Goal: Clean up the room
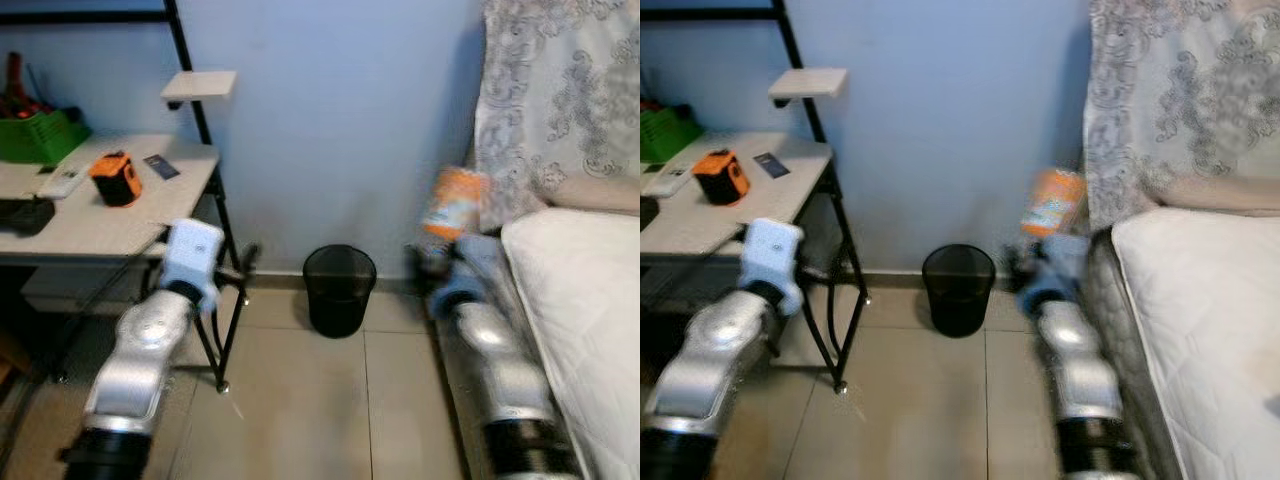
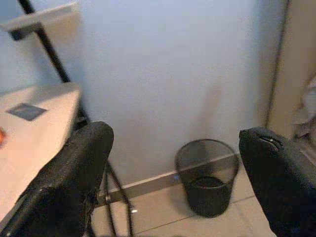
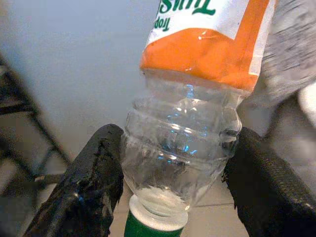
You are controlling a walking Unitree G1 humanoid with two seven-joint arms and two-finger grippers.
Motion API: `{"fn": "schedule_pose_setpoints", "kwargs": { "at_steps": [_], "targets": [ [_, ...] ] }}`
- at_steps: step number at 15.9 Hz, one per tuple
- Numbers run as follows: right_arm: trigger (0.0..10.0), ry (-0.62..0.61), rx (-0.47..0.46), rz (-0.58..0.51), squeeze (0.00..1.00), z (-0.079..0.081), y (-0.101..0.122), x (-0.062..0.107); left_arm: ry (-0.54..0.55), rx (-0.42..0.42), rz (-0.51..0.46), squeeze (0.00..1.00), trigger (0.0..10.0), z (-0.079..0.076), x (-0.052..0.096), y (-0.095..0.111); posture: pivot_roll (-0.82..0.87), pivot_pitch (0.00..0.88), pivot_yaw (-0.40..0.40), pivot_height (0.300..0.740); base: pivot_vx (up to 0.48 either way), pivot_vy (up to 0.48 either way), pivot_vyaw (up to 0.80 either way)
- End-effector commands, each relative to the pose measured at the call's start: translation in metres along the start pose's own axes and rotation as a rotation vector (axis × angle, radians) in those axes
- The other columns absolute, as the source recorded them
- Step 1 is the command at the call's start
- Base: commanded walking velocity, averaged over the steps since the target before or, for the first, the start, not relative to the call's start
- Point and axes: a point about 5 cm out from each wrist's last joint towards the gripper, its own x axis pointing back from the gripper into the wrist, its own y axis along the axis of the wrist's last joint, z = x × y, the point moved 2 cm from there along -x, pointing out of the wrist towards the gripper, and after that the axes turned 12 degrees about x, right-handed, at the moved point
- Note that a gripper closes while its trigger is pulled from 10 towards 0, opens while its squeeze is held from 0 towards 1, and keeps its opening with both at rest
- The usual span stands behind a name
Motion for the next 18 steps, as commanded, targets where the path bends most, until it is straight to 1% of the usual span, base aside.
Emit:
{"fn": "schedule_pose_setpoints", "kwargs": {
  "at_steps": [1,4,5,6,8,9,10,12,18],
  "targets": [
    [10.0,0.029,-0.006,-0.023,0.0,0.0131,0.0065,-0.0022,0.014,-0.012,-0.011,0.0,10.0,0.0069,0.0033,0.0036,-0.01,0.0,0.029,0.74,0.341,0.0,0.0],
    [10.0,0.024,-0.015,-0.033,0.0,0.0133,0.0075,-0.0021,0.01,-0.01,-0.01,0.0,10.0,0.0061,0.0043,0.0034,-0.01,0.0,0.029,0.74,0.345,0.0,0.0],
    [10.0,0.014,-0.032,-0.043,0.0,0.012,0.0091,-0.0021,0.007,-0.005,-0.014,0.0,10.0,0.0055,0.0043,0.0037,-0.01,0.0,0.029,0.74,0.345,0.0,0.0],
    [10.0,0.008,-0.069,-0.053,0.0,0.0107,0.0117,-0.0019,0.005,-0.005,-0.015,0.0,10.0,0.0051,0.0045,0.0043,-0.01,0.0,0.026,0.74,0.345,0.0,0.0],
    [10.0,0.022,-0.065,-0.035,0.0,0.0108,0.0104,-0.0024,0.002,-0.005,-0.014,0.0,10.0,0.0044,0.0047,0.0042,-0.01,0.0,0.027,0.74,0.347,0.0,0.0],
    [10.0,0.011,-0.075,-0.026,0.0,0.0092,0.009,-0.0032,0.001,-0.005,-0.015,0.0,10.0,0.0043,0.0045,0.0047,-0.01,0.0,0.028,0.74,0.345,0.0,-0.8],
    [10.0,0.006,-0.074,-0.025,0.0,0.0086,0.0089,-0.0034,0.0,-0.005,-0.015,0.0,10.0,0.0044,0.0044,0.0049,-0.01,0.0,0.028,0.74,0.345,0.0,-0.66],
    [10.0,0.004,-0.037,-0.036,0.0,0.0082,0.0094,-0.0031,-0.001,-0.003,-0.017,0.0,10.0,0.004,0.0042,0.0056,-0.01,0.0,0.028,0.74,0.343,0.0,0.0],
    [10.0,0.01,-0.023,-0.033,0.0,0.0081,0.0084,-0.0024,-0.002,-0.001,-0.016,0.0,10.0,0.0028,0.0045,0.0056,-0.01,0.0,0.027,0.74,0.329,0.0,0.0]
  ]
}}
